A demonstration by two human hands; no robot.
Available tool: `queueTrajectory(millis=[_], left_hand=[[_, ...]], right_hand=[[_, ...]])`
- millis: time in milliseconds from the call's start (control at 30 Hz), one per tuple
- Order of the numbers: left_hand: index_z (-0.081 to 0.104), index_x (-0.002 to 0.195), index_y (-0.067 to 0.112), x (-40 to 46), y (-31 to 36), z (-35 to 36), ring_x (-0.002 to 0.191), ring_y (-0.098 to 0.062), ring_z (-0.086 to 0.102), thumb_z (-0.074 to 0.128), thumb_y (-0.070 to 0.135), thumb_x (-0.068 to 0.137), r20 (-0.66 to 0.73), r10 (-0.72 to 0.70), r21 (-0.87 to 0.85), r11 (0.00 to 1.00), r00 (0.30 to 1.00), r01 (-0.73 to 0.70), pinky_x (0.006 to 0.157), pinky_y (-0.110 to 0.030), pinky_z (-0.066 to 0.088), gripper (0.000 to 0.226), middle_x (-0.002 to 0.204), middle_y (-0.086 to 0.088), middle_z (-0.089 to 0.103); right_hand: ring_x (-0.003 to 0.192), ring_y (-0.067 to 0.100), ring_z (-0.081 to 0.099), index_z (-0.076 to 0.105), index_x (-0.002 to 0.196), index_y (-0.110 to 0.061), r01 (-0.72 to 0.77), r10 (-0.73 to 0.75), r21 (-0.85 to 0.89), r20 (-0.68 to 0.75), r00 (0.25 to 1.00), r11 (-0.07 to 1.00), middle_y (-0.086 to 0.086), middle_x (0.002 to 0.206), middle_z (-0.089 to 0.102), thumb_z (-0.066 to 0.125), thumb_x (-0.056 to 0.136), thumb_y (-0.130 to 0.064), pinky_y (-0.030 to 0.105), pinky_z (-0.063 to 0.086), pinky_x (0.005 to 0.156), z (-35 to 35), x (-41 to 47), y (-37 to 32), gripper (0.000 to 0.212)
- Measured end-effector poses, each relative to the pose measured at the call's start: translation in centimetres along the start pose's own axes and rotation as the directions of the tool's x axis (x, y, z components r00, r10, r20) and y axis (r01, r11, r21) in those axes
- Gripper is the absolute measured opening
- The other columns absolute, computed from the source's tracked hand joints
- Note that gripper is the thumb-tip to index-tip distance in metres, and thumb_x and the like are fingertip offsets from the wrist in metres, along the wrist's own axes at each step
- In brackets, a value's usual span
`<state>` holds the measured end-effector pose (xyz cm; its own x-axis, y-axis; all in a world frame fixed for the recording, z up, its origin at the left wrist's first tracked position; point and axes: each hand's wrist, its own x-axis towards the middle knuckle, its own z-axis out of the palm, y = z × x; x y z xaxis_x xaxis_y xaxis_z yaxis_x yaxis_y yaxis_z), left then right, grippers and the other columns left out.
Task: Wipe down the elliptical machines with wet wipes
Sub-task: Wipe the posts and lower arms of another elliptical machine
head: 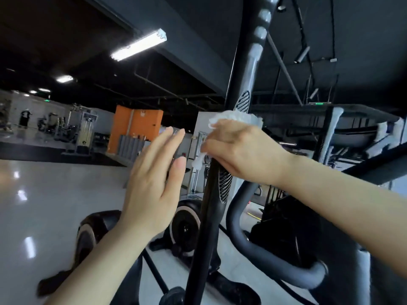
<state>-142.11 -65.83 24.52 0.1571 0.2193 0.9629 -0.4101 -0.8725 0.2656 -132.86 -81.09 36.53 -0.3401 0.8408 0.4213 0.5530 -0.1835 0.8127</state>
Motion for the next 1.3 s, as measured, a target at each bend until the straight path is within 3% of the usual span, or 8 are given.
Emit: queueTrajectory(millis=[233,400,567,700,800,1000,1133,1300], left_hand=[[0.037,0.146,0.032,-4.7,-1.4,-0.4,0.143,-0.003,0.03,0.024,0.045,0.102,0.046,-0.052,-0.01,0.999,0.998,0.052,0.116,-0.032,0.026,0.048,0.155,0.012,0.034],[0.033,0.147,0.036,-7.7,-1.4,0.3,0.142,-0.004,0.031,0.021,0.049,0.103,0.107,-0.063,0.011,0.998,0.992,0.062,0.116,-0.028,0.025,0.047,0.154,0.014,0.033],[0.032,0.148,0.031,-9.6,-1.9,-0.5,0.141,-0.002,0.031,0.021,0.045,0.106,0.138,-0.032,0.072,0.997,0.99,0.022,0.116,-0.021,0.022,0.047,0.154,0.012,0.033],[0.036,0.147,0.024,-10.0,-2.0,-1.6,0.141,-0.008,0.034,0.022,0.045,0.106,0.123,-0.011,0.078,0.997,0.992,0.001,0.117,-0.022,0.022,0.049,0.153,0.005,0.037],[0.036,0.146,0.021,-10.9,-2.2,-1.7,0.141,-0.011,0.035,0.022,0.044,0.106,0.128,-0.045,0.068,0.997,0.991,0.037,0.117,-0.026,0.024,0.049,0.152,0.001,0.038],[0.038,0.146,0.018,-14.4,-3.6,-1.9,0.142,-0.014,0.035,0.022,0.045,0.106,0.198,-0.157,0.023,0.988,0.967,0.156,0.118,-0.026,0.024,0.051,0.151,-0.006,0.041],[0.037,0.146,0.018,-14.9,-4.3,-2.8,0.14,-0.01,0.034,0.023,0.041,0.107,0.22,-0.102,0.108,0.991,0.97,0.08,0.117,-0.022,0.022,0.048,0.151,-0.002,0.039],[0.036,0.148,0.015,-16.4,-4.3,-2.3,0.141,-0.018,0.037,0.024,0.04,0.107,0.285,-0.053,0.115,0.993,0.957,0.02,0.115,-0.048,0.033,0.05,0.153,-0.005,0.038]], right_hand=[[0.101,0.028,0.067,0.072,0.091,-0.003,0.111,-0.102,0.092,-0.09,0.991,0.99,0.01,0.095,0.074,0.055,0.093,-0.002,0.037,0.04,0.109,2.9,-4.2,-6.3,0.017],[0.102,0.024,0.066,0.072,0.094,-0.005,0.131,-0.114,0.165,-0.11,0.987,0.977,0.008,0.093,0.072,0.048,0.101,-0.006,0.036,0.043,0.107,5.4,-7.5,-11.0,0.025],[0.094,0.027,0.065,0.063,0.096,-0.005,0.227,-0.245,0.261,0.037,0.969,0.938,0.009,0.09,0.069,0.052,0.098,-0.002,0.04,0.046,0.099,7.9,-9.6,-16.0,0.012],[0.111,0.028,0.065,0.072,0.104,-0.004,0.228,-0.209,0.113,-0.156,0.965,0.967,0.012,0.106,0.072,0.06,0.095,-0.003,0.042,0.044,0.106,4.3,-6.0,-11.1,0.015],[0.115,0.029,0.063,0.073,0.106,-0.005,0.204,-0.2,0.009,-0.159,0.967,0.979,0.012,0.11,0.072,0.06,0.095,-0.003,0.046,0.043,0.108,3.9,-5.2,-7.7,0.017],[0.108,0.029,0.067,0.072,0.097,0.002,0.051,-0.029,0.103,-0.202,0.979,0.993,0.013,0.103,0.073,0.058,0.096,-0.002,0.047,0.042,0.108,5.7,-6.8,-10.2,0.015],[0.116,0.027,0.063,0.073,0.101,0.001,0.051,-0.018,0.193,-0.166,0.986,0.98,0.014,0.113,0.071,0.053,0.1,-0.004,0.044,0.041,0.11,7.4,-9.9,-13.7,0.021],[0.124,0.024,0.058,0.073,0.107,-0.001,0.03,-0.001,0.297,-0.097,0.995,0.954,0.012,0.121,0.068,0.053,0.101,-0.005,0.041,0.038,0.113,9.7,-12.7,-18.5,0.021]])
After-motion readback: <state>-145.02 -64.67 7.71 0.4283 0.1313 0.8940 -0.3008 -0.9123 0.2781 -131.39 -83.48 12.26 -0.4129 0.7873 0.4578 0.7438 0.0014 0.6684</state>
